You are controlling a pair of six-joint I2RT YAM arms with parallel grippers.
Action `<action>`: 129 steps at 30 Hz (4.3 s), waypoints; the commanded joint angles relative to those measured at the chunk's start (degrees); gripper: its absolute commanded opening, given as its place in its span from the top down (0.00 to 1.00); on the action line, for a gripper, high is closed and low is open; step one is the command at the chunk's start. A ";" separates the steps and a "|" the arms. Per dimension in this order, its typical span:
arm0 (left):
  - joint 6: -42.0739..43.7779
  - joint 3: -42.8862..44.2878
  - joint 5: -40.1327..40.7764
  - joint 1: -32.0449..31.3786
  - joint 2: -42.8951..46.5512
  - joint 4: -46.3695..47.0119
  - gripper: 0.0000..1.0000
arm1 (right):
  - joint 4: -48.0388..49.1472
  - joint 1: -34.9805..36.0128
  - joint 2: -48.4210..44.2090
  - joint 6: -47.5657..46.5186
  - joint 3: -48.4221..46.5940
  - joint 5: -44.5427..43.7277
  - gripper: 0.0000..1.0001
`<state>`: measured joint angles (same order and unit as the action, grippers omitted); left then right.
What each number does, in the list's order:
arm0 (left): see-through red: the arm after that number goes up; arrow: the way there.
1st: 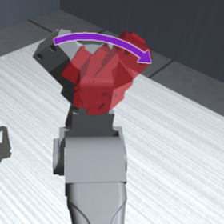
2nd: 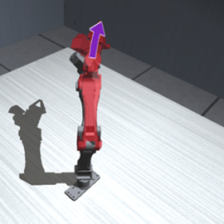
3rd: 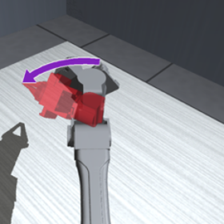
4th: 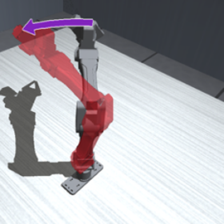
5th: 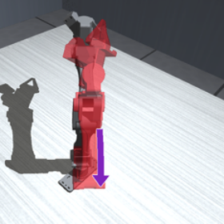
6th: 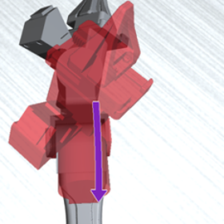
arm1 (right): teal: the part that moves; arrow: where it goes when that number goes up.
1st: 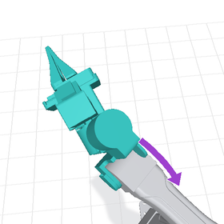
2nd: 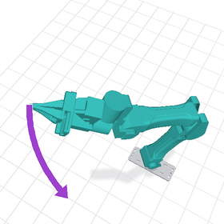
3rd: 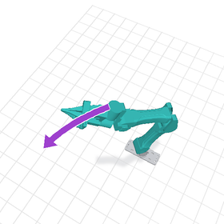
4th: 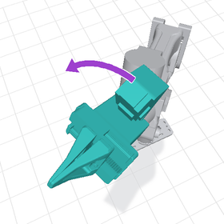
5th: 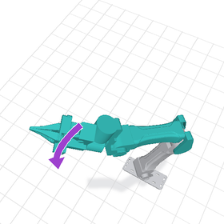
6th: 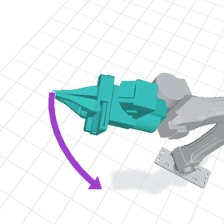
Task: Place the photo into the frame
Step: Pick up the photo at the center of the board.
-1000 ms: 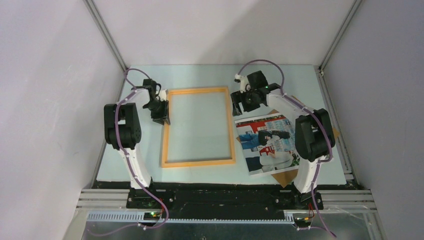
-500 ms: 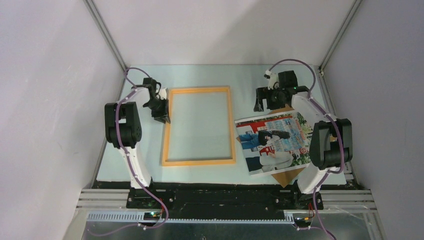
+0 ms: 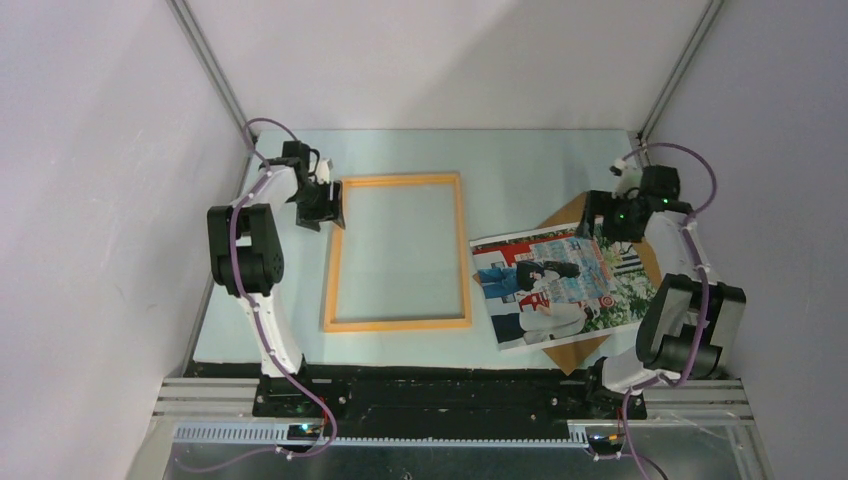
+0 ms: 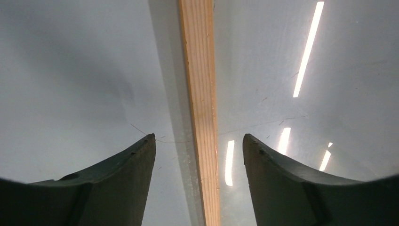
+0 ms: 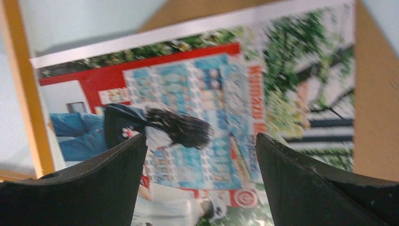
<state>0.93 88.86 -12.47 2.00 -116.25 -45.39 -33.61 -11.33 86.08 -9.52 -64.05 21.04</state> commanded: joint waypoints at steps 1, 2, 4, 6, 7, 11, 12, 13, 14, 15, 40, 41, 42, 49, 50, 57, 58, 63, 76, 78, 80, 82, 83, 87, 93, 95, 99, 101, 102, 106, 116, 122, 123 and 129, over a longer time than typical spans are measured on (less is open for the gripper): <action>-0.49 2.04 0.62 -0.55 3.05 0.44 0.23 | -3.81 -7.18 -3.31 -5.33 2.20 0.95 0.11; -0.49 1.90 0.41 -0.87 3.53 0.42 0.22 | -4.22 -8.34 -3.65 -6.70 2.95 1.29 0.11; -0.49 1.28 -0.36 -1.41 5.33 0.43 0.19 | -5.09 -11.81 -3.88 -8.84 4.10 1.98 0.12; -0.51 0.09 -1.77 -3.66 7.48 0.39 0.16 | -5.71 -15.32 -3.90 -10.96 5.06 2.78 0.12; -0.49 -0.26 -2.30 -4.32 9.14 0.39 0.16 | -6.04 -17.44 -3.82 -11.53 5.38 3.04 0.12; -0.49 -1.64 -5.83 -8.98 14.19 0.41 0.12 | -6.74 -23.09 -2.65 -14.89 6.25 4.21 0.13; -0.49 -1.75 -6.30 -10.91 14.90 0.39 0.10 | -6.78 -23.89 -2.18 -15.72 6.29 4.52 0.14; -0.31 -1.89 -7.10 -11.95 16.22 0.43 0.10 | -6.88 -25.53 -1.90 -16.41 6.34 4.71 0.14; -0.18 -1.91 -7.42 -14.18 16.84 0.40 0.08 | -6.90 -26.91 -1.43 -16.72 6.34 4.93 0.14; 0.07 -1.93 -8.19 -15.38 18.05 0.39 0.08 | -6.91 -27.48 -1.22 -17.21 6.32 5.04 0.14; -4.08 16.02 -12.57 -51.23 -1.29 4.89 0.08 | -6.24 -34.58 2.37 -23.22 6.37 1.38 0.17; -4.27 16.33 -11.76 -51.71 -2.46 5.14 0.08 | -6.22 -34.65 2.44 -23.36 6.34 1.38 0.17; -4.40 16.47 -11.38 -52.57 -2.96 5.71 0.08 | -6.21 -34.64 2.67 -23.40 6.36 1.42 0.17; -6.05 16.91 -7.76 -55.20 -7.34 8.15 0.08 | -6.34 -34.70 3.26 -24.03 6.38 1.69 0.17; -6.10 16.85 -7.20 -55.64 -7.79 8.31 0.08 | -6.33 -34.65 3.37 -24.04 6.34 1.71 0.17; -7.16 15.68 -5.94 -57.00 -8.78 9.92 0.08 | -6.55 -34.70 4.71 -24.09 6.41 2.22 0.18; -7.34 15.23 -5.76 -57.05 -8.75 10.03 0.08 | -6.40 -34.67 4.75 -24.17 6.49 2.24 0.18; -7.18 14.04 -4.83 -57.20 -8.44 10.79 0.09 | -5.91 -34.63 4.77 -24.47 7.31 2.45 0.18; -7.09 12.36 -5.57 -57.47 -9.55 11.55 0.09 | -4.81 -33.63 7.14 -24.53 7.38 2.17 0.19; -7.08 12.12 -5.92 -57.48 -9.80 11.72 0.09 | -4.55 -33.54 7.76 -24.55 7.38 2.12 0.19; -6.97 11.88 -5.92 -57.51 -10.05 11.84 0.09 | -4.17 -33.24 8.48 -24.58 7.36 1.91 0.19; -6.91 11.54 -6.08 -57.46 -10.40 12.04 0.10 | -3.66 -32.97 9.28 -24.70 7.36 1.52 0.19; -6.91 11.44 -6.32 -57.46 -10.65 12.10 0.10 | -3.35 -32.83 9.54 -24.70 7.36 1.40 0.19; -7.32 10.48 -7.40 -57.46 -11.34 12.70 0.10 | -2.54 -32.28 11.26 -24.83 7.39 0.76 0.20; -7.73 9.49 -8.21 -57.46 -11.85 13.41 0.11 | -2.48 -32.12 12.67 -25.45 7.44 0.95 0.20; -7.89 9.15 -8.51 -57.47 -11.94 13.69 0.11 | -2.72 -31.97 12.92 -25.60 7.37 1.45 0.20; -7.96 8.66 -8.89 -57.46 -12.28 14.10 0.11 | -3.64 -31.79 13.33 -26.29 7.37 2.78 0.20; -7.96 8.35 -8.98 -57.46 -12.40 14.28 0.11 | -4.43 -31.75 13.57 -26.67 7.39 3.64 0.21; -8.03 8.24 -9.06 -57.46 -12.46 14.41 0.11 | -4.62 -31.72 13.85 -26.91 7.39 3.96 0.21; -8.21 7.84 -9.25 -57.46 -12.56 14.71 0.11 | -6.42 -31.76 14.60 -28.06 7.42 6.49 0.22; -8.31 7.52 -9.22 -57.48 -12.56 14.97 0.11 | -11.96 -32.84 17.72 -31.68 6.83 11.79 0.27; -8.31 7.37 -9.07 -57.46 -12.44 15.07 0.11 | -17.19 -36.15 19.38 -33.89 3.85 16.18 0.35; -8.36 7.38 -9.07 -57.46 -12.43 15.11 0.11 | -18.58 -36.68 19.67 -34.47 3.12 16.60 0.36; -8.49 7.33 -8.69 -57.48 -12.55 15.19 0.11 | -23.39 -37.97 20.28 -36.99 1.65 19.05 0.45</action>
<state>-6.68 98.19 -21.37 -55.00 -126.93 -28.75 -46.41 -48.88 103.61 -45.12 -63.46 37.17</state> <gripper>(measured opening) 0.887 0.572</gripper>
